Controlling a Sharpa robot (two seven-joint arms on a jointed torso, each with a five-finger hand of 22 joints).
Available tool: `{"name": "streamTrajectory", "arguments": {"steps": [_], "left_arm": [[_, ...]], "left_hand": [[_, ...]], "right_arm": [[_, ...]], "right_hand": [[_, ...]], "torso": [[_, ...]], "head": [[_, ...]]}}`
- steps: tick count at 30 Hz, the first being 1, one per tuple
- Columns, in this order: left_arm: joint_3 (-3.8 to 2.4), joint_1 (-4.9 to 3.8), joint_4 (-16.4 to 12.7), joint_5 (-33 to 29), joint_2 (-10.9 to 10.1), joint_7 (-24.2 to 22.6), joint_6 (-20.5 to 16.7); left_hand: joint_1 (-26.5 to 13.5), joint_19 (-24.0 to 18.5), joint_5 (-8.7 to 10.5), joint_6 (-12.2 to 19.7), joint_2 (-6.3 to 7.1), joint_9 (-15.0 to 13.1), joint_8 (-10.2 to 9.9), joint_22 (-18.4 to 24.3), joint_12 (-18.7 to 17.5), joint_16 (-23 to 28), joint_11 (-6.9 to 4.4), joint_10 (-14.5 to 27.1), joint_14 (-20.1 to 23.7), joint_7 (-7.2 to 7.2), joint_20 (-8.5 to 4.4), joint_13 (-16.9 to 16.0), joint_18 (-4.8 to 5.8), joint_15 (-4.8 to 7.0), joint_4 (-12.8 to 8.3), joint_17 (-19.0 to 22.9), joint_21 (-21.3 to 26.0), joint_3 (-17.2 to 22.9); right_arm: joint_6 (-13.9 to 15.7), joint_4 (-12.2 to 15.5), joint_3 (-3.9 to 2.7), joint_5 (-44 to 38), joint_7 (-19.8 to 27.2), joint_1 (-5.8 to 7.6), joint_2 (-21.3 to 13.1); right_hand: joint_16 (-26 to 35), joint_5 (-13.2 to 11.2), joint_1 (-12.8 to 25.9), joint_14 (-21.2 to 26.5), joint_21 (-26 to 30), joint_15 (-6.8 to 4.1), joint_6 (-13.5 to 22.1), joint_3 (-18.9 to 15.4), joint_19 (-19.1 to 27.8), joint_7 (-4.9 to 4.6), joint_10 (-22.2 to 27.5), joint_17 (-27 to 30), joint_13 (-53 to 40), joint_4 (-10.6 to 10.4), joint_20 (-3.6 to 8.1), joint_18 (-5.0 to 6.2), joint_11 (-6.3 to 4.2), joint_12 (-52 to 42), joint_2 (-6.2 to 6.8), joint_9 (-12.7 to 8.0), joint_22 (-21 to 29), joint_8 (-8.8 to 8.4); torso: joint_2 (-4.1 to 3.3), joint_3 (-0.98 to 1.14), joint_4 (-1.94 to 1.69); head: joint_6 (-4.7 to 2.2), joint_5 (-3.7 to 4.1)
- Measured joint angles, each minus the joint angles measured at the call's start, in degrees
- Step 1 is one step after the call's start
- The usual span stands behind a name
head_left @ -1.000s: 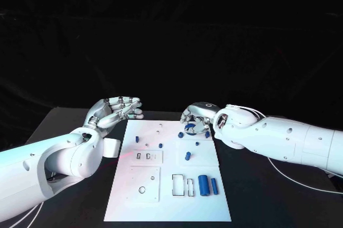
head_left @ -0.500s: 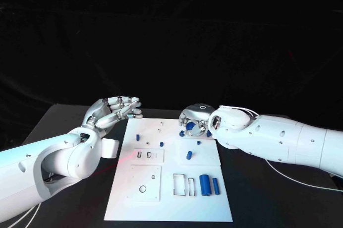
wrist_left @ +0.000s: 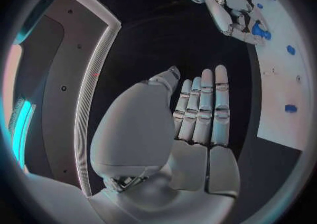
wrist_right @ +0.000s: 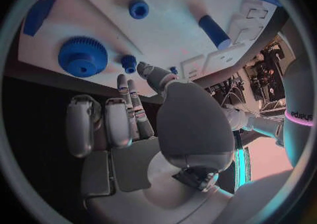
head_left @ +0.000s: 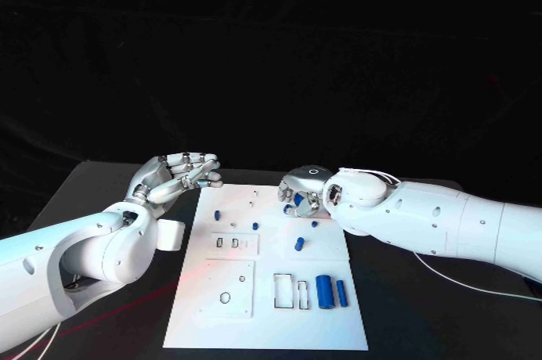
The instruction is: Assemble the parts on the task board
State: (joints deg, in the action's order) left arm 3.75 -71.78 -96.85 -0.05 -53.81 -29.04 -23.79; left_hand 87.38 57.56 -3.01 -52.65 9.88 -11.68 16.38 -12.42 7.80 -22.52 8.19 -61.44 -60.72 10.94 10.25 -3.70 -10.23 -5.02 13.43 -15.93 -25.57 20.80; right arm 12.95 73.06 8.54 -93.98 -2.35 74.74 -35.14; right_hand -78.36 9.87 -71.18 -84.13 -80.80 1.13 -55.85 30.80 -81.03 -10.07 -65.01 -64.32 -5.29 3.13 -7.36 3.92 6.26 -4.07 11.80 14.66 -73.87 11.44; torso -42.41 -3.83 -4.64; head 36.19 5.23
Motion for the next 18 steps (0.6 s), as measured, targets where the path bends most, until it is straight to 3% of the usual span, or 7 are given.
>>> {"name": "streamTrajectory", "arguments": {"steps": [6, 12, 18], "left_arm": [[-0.01, -0.20, -0.02, 0.00, -0.03, 0.09, 0.02], [-0.01, -0.29, 0.03, 0.00, -0.04, 0.18, 0.03], [-0.01, -0.32, 0.18, 0.00, -0.01, 0.27, 0.04]], "left_hand": [[0.00, 0.00, 0.00, 0.00, 0.00, 0.00, -0.33, 0.00, 0.00, 0.00, 0.00, 0.00, 0.00, 0.00, 0.00, 0.00, 0.00, 0.00, 0.00, -0.06, 0.00, 0.00], [0.00, 0.00, 0.00, 0.00, 0.00, -0.01, -0.33, 0.01, 0.00, 0.00, 0.00, 0.00, 0.00, 0.00, 0.00, 0.00, 0.00, 0.00, 0.00, -0.06, 0.00, 0.00], [0.00, 0.00, 0.00, 0.00, 0.00, -0.01, -0.33, 0.01, 0.00, 0.00, 0.00, 0.00, 0.00, 0.00, 0.00, 0.00, 0.00, 0.00, 0.00, -0.05, 0.00, 0.00]], "right_arm": [[-0.29, -0.36, 0.02, -0.12, 0.00, -0.11, 0.18], [-0.61, -0.54, 0.00, -0.17, 0.01, -0.12, 0.23], [-0.83, -0.55, -0.07, -0.23, 0.01, -0.04, 0.15]], "right_hand": [[-0.30, 0.00, -0.55, 0.00, -0.51, 0.00, -1.68, 1.26, -0.32, 0.45, -1.28, -0.18, -0.08, -0.47, -0.02, 0.00, -0.48, -0.23, -0.55, 0.58, -0.77, 0.74], [-0.85, -1.47, -1.07, 0.00, -1.39, 0.00, -2.91, 2.98, -0.63, 1.27, -2.67, -0.47, -0.20, -0.45, 0.30, 0.01, -1.14, -0.61, -1.07, 1.31, -1.08, 1.57], [-0.85, -1.47, -1.30, 0.01, -1.39, -0.01, -2.91, 2.99, -0.63, 1.27, -2.68, -0.50, -0.23, -0.44, 0.30, 0.01, -1.13, -0.61, -1.30, 1.39, -1.07, 1.62]], "torso": [[-0.34, -0.19, -0.15], [-0.58, -0.35, -0.33], [-0.75, -0.47, -0.52]], "head": [[-0.12, 0.24], [0.01, 0.53], [0.03, 0.70]]}}
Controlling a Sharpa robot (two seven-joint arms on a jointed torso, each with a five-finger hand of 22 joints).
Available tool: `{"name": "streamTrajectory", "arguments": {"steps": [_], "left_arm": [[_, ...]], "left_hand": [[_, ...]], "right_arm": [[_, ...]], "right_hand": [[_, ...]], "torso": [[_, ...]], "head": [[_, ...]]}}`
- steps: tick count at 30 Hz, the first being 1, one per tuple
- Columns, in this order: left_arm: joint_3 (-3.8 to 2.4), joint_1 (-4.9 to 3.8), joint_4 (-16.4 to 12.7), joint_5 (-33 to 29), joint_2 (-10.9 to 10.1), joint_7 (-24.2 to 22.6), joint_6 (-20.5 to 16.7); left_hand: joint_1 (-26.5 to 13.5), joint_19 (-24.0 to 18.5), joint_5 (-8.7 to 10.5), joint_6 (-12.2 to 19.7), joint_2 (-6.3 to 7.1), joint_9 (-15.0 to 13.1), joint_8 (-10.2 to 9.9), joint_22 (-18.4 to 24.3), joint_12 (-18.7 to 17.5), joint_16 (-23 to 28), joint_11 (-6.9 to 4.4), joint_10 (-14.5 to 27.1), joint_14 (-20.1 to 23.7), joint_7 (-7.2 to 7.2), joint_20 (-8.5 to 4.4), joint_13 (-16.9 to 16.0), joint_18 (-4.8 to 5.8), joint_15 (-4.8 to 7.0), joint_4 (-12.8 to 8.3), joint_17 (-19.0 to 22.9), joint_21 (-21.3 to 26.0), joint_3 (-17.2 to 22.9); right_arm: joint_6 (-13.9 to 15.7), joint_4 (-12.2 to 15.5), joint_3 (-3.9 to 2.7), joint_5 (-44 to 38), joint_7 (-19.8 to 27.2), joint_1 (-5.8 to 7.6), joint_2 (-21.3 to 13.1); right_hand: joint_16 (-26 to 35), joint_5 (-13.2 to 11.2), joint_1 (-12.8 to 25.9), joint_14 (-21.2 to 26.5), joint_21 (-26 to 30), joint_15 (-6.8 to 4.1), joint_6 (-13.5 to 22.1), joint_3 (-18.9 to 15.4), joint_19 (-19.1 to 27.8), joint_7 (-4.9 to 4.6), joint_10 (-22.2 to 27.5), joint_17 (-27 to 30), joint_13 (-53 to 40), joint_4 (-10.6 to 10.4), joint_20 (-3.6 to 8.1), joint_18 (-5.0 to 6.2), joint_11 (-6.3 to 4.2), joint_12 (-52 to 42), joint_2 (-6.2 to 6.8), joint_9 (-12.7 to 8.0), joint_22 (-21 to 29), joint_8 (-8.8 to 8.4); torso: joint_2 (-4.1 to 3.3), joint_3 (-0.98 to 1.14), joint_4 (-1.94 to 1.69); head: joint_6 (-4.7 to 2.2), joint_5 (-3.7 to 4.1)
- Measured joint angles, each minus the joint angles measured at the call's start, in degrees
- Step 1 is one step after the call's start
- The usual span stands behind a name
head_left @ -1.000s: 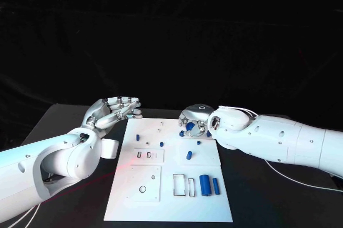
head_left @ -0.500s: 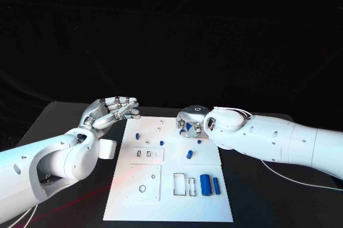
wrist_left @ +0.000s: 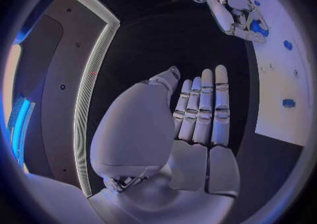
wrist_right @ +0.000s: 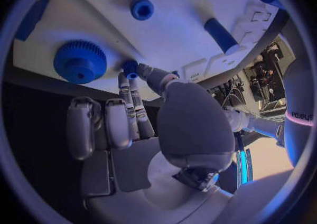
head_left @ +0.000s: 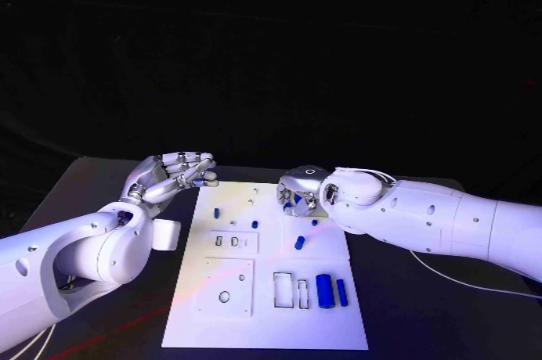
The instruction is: Assemble the parts on the task board
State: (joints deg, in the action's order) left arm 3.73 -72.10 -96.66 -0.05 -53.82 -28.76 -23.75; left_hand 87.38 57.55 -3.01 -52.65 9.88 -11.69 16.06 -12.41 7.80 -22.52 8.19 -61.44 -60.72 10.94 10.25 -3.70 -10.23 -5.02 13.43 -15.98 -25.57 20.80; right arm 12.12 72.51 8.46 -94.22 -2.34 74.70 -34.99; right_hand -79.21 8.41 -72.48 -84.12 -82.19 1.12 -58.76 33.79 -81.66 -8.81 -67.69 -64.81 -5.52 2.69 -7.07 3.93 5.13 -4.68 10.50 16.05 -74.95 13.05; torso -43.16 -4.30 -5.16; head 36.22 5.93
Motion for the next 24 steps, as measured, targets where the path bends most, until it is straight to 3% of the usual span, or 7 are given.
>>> {"name": "streamTrajectory", "arguments": {"steps": [10, 13, 14, 24], "left_arm": [[0.00, -0.02, 0.25, 0.00, 0.00, 0.17, 0.05], [0.00, -0.02, 0.31, 0.00, -0.01, 0.24, 0.08], [0.00, -0.02, 0.31, 0.00, -0.01, 0.26, 0.09], [0.00, -0.02, 0.48, 0.00, 0.00, 0.44, 0.22]], "left_hand": [[0.00, 0.00, 0.00, 0.00, 0.00, 0.06, 0.00, -0.06, -0.32, 0.23, 0.00, 0.00, 0.00, 0.00, 0.00, 0.00, 0.00, 0.00, -0.17, -0.06, 0.00, 0.17], [0.00, 0.00, 0.00, 0.00, 0.00, 0.06, 0.00, -0.06, -0.32, 0.23, 0.00, 0.00, 0.00, 0.00, 0.00, 0.00, 0.00, 0.00, -0.17, -0.06, 0.00, 0.17], [0.00, 0.00, 0.00, 0.00, 0.00, 0.06, 0.00, -0.05, -0.32, 0.23, 0.00, 0.00, 0.00, 0.00, 0.00, 0.00, 0.00, 0.00, -0.17, -0.06, 0.00, 0.17], [0.00, 0.00, 0.00, 0.00, 0.00, 0.09, 0.00, -0.05, -0.52, 0.23, 0.00, 0.00, 0.00, 0.00, 0.00, 0.00, 0.00, 0.00, -0.33, -0.12, -0.18, 0.33]], "right_arm": [[0.35, 0.21, -0.08, -0.52, -0.03, 0.10, -0.27], [0.92, 0.44, -0.08, -0.73, -0.07, 0.10, -0.34], [1.12, 0.51, -0.06, -0.79, -0.09, 0.09, -0.36], [5.55, 2.22, 0.06, -1.41, -0.38, -0.17, -0.86]], "right_hand": [[-0.22, 0.00, 0.00, 0.20, -0.07, -0.21, 0.00, 0.56, -0.20, 0.00, -0.39, -0.06, 0.01, 0.25, 0.20, 0.01, -0.02, 0.01, 0.00, 0.23, 0.01, 0.00], [-0.45, -1.20, -0.39, 0.05, -0.85, -0.36, -0.67, 1.68, -0.54, 0.27, -1.23, -0.11, 0.10, 0.72, 0.54, -0.03, -0.04, 0.17, -0.39, 0.61, 0.01, 0.45], [-0.45, -1.45, -0.55, -0.02, -0.91, -0.43, -0.67, 1.97, -0.61, 0.27, -1.41, -0.17, 0.10, 0.98, 0.62, -0.59, -0.21, 0.19, -0.55, 0.72, 0.01, 0.45], [-1.00, -0.77, -1.46, 0.19, -2.67, -1.04, -2.09, 3.71, -1.84, 0.66, -2.44, -0.77, 0.02, 2.14, 1.01, -0.89, 0.57, -0.62, -1.45, 1.85, 0.02, 1.56]], "torso": [[-0.32, -0.16, -0.26], [-0.40, -0.20, -0.33], [-0.42, -0.23, -0.36], [-0.58, -0.41, -0.59]], "head": [[-0.26, 0.12], [-0.27, 0.16], [-0.28, 0.19], [-0.60, 0.28]]}}
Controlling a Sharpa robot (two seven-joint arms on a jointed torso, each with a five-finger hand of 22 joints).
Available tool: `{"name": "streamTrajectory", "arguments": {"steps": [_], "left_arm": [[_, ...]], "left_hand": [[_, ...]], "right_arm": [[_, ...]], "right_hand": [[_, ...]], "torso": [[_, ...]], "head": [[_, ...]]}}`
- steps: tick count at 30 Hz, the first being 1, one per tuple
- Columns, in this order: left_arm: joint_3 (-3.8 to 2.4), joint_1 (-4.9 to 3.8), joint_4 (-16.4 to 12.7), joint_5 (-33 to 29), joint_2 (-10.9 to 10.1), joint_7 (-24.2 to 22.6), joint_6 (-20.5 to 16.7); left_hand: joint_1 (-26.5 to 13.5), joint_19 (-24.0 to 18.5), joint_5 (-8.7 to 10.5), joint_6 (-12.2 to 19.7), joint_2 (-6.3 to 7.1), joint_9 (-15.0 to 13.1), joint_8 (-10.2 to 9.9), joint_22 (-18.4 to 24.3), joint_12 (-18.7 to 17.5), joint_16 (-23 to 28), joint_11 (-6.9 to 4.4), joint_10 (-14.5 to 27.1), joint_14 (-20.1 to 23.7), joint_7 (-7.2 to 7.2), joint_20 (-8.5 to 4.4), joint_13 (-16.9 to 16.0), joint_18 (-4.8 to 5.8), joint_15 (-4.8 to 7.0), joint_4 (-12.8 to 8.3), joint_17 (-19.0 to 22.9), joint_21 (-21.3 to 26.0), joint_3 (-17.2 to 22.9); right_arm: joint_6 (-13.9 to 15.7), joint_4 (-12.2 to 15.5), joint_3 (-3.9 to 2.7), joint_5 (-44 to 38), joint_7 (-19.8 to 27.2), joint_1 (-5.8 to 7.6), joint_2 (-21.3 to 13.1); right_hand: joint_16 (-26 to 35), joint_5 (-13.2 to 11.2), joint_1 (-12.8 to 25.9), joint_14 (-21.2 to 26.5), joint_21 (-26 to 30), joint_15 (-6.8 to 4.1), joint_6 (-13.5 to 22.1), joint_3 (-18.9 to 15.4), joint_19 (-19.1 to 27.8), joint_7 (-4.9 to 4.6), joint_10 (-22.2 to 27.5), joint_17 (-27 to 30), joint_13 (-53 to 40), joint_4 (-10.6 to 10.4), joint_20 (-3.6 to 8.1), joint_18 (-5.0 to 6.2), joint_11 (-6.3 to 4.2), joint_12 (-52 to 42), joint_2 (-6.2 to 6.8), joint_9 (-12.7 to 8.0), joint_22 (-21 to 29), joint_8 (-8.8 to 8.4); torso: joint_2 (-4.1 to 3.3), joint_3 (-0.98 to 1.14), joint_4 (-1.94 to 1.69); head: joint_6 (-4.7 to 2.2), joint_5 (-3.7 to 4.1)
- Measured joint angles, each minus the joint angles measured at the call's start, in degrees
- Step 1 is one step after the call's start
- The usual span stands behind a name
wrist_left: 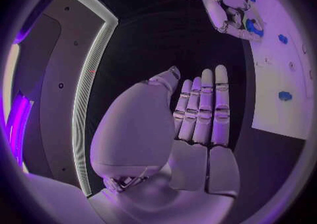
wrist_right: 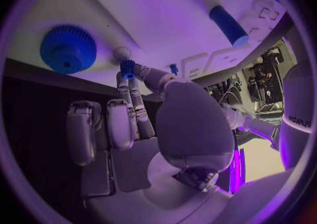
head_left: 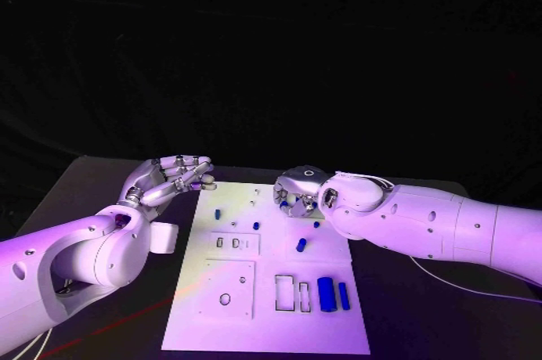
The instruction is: Assemble the parts on the task board
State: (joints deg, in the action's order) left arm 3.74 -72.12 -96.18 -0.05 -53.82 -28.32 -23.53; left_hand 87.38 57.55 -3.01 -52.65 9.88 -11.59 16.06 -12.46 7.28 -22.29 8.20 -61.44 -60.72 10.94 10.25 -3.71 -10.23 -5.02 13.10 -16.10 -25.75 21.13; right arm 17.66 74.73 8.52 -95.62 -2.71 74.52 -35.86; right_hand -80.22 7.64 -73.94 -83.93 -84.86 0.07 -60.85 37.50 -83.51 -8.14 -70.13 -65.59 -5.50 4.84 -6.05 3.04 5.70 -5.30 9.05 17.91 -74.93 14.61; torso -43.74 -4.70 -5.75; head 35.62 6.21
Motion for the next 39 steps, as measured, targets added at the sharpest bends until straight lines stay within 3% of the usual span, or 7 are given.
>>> {"name": "streamTrajectory", "arguments": {"steps": [14, 27, 39], "left_arm": [[0.00, 0.00, 0.08, 0.00, 0.05, 0.09, 0.08], [0.00, -0.01, 0.07, 0.00, 0.35, 0.14, 0.17], [-0.02, -0.31, -0.32, 0.00, 0.27, 0.21, 0.26]], "left_hand": [[0.00, 0.00, 0.00, 0.00, 0.00, 0.01, 0.00, -0.05, 0.00, 0.00, 0.00, 0.00, 0.00, 0.00, 0.00, 0.00, 0.00, 0.00, 0.01, -0.05, -0.04, -0.01], [0.00, 0.00, 0.00, 0.00, 0.00, 0.01, 0.00, -0.04, -0.30, 0.22, 0.00, 0.00, 0.00, 0.00, 0.00, 0.00, 0.00, 0.00, 0.01, -0.04, -0.03, -0.01], [0.00, 0.00, 0.00, 0.00, 0.00, 0.01, 0.00, -0.03, -0.30, 0.22, 0.00, 0.00, 0.00, 0.00, 0.00, 0.00, 0.00, 0.00, 0.01, -0.03, -0.03, -0.02]], "right_arm": [[7.67, -1.07, -0.28, -0.90, -1.41, 0.17, 2.56], [10.72, -4.40, -0.31, -1.20, -1.65, 0.21, 6.37], [11.69, -7.04, -0.33, -1.94, -1.89, 0.20, 8.28]], "right_hand": [[-0.22, -0.15, -0.29, 0.00, 0.00, 0.00, 0.00, 0.05, -0.20, 0.00, -0.01, -0.18, 0.00, 0.06, 0.20, 0.00, 0.03, -0.01, 0.16, 0.30, 0.01, 0.01], [-0.22, -0.47, -0.44, 0.00, 0.00, 0.01, 0.00, 0.05, -0.20, 0.00, -0.01, -0.17, 0.00, 0.06, 0.20, 0.01, 0.03, 0.13, 0.01, 0.31, 0.02, 0.00], [-0.22, -0.58, -0.43, 0.00, 0.01, 0.01, 0.00, 0.04, -0.20, 0.00, -0.01, -0.25, 0.00, 0.05, 0.20, 0.01, 0.03, 0.41, 0.01, 0.44, -0.02, 0.00]], "torso": [[-0.22, -0.21, -0.29], [-0.53, -0.33, -0.84], [-0.99, -0.63, -1.55]], "head": [[-0.75, -0.16], [-1.11, -0.13], [-1.51, 0.19]]}}
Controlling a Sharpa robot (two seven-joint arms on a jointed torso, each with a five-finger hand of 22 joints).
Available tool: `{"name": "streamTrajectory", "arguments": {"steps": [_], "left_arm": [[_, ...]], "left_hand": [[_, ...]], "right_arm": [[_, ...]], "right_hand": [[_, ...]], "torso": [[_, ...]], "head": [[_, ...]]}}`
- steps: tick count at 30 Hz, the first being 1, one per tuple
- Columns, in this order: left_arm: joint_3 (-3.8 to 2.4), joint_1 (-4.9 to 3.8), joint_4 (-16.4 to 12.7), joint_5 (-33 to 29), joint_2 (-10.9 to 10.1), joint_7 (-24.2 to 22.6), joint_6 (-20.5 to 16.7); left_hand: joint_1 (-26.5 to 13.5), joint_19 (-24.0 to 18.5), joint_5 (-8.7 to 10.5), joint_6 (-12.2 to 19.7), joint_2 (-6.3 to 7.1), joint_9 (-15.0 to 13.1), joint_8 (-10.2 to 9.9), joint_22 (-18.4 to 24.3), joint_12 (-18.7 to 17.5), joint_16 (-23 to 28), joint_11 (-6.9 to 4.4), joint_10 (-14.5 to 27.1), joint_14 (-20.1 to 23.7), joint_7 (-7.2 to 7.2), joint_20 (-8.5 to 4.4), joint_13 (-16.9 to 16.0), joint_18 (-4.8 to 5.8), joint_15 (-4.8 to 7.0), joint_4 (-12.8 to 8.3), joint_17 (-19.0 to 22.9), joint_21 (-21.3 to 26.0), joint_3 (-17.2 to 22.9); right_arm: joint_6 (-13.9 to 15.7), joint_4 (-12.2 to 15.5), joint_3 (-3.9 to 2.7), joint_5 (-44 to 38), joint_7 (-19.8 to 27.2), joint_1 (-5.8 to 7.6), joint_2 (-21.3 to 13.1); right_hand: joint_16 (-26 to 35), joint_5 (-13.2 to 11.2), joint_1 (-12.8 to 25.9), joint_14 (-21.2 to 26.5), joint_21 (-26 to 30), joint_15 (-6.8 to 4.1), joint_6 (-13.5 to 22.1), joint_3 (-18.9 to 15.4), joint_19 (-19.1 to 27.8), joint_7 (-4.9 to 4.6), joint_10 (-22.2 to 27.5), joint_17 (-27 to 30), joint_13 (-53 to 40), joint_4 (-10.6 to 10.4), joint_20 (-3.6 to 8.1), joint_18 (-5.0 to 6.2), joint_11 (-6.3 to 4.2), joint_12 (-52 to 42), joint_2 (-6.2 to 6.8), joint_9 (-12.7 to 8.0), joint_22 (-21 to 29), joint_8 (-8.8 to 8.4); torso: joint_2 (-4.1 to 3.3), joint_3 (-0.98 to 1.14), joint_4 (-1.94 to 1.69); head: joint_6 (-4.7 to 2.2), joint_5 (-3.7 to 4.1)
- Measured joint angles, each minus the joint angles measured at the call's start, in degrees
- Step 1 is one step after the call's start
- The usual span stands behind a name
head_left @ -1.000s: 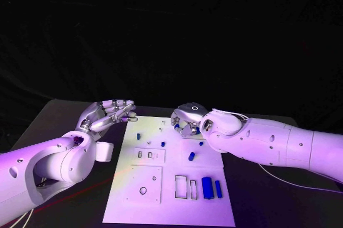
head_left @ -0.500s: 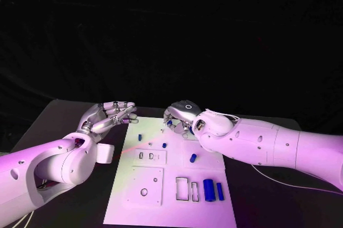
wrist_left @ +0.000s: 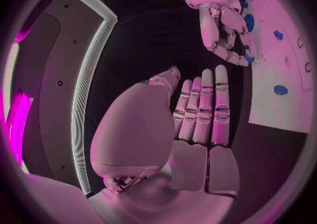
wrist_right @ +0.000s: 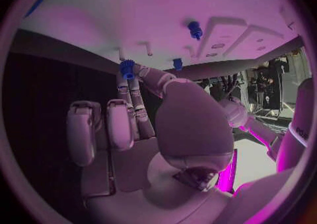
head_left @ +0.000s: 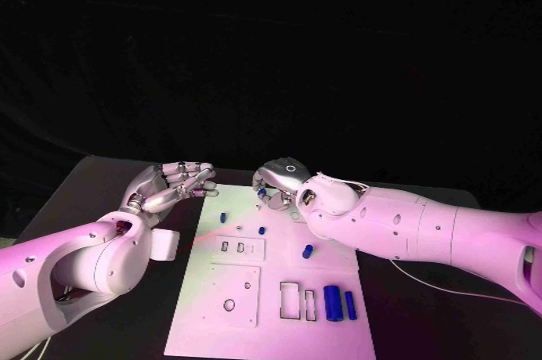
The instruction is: Assemble the parts on the task board
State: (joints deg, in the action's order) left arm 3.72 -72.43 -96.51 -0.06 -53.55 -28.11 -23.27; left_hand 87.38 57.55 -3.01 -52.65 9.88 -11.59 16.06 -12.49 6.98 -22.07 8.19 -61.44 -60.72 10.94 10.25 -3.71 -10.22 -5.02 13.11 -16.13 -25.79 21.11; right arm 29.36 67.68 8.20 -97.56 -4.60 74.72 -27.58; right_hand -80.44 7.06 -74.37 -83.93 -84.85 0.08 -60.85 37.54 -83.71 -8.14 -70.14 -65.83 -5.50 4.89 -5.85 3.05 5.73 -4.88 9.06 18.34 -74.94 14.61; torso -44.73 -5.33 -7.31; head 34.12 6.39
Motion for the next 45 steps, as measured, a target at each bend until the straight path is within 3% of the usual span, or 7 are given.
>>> {"name": "streamTrajectory", "arguments": {"steps": [8, 45], "left_arm": [[0.00, -0.12, -0.13, 0.00, -0.05, 0.05, 0.04], [-0.02, -0.25, -0.03, 0.00, -0.29, 0.24, 0.13]], "left_hand": [[0.00, 0.00, 0.00, 0.21, 0.00, 0.00, -0.23, 0.01, 0.00, 0.00, 0.00, 0.00, 0.00, 0.21, 0.00, 0.00, -0.01, 0.00, -0.24, -0.08, 0.00, 0.24], [0.00, 0.00, 0.00, 0.21, 0.00, 0.04, -0.23, -0.02, -0.34, 0.00, 0.00, 0.00, 0.00, 0.21, 0.00, 0.00, 0.00, 0.00, -0.24, -0.12, 0.00, 0.24]], "right_arm": [[0.01, -0.80, 0.01, -0.40, -0.12, -0.12, 0.45], [-0.30, -0.20, -0.24, -2.74, -1.46, 0.11, -0.66]], "right_hand": [[0.00, -0.12, 0.01, 0.00, 0.00, 0.00, 0.00, -0.01, 0.00, 0.00, 0.00, 0.04, 0.00, 0.00, 0.00, 0.00, 0.00, -0.25, 0.01, 0.00, 0.00, 0.00], [0.00, -0.46, 0.18, 0.00, 0.00, 0.00, 0.00, -0.08, 0.00, 0.00, 0.00, 0.15, -0.02, -0.08, 0.00, 0.01, 0.00, -0.07, 0.17, 0.15, 0.03, 0.00]], "torso": [[-0.24, -0.14, -0.34], [-0.70, -0.32, -0.51]], "head": [[0.01, 0.23], [0.25, 0.29]]}}
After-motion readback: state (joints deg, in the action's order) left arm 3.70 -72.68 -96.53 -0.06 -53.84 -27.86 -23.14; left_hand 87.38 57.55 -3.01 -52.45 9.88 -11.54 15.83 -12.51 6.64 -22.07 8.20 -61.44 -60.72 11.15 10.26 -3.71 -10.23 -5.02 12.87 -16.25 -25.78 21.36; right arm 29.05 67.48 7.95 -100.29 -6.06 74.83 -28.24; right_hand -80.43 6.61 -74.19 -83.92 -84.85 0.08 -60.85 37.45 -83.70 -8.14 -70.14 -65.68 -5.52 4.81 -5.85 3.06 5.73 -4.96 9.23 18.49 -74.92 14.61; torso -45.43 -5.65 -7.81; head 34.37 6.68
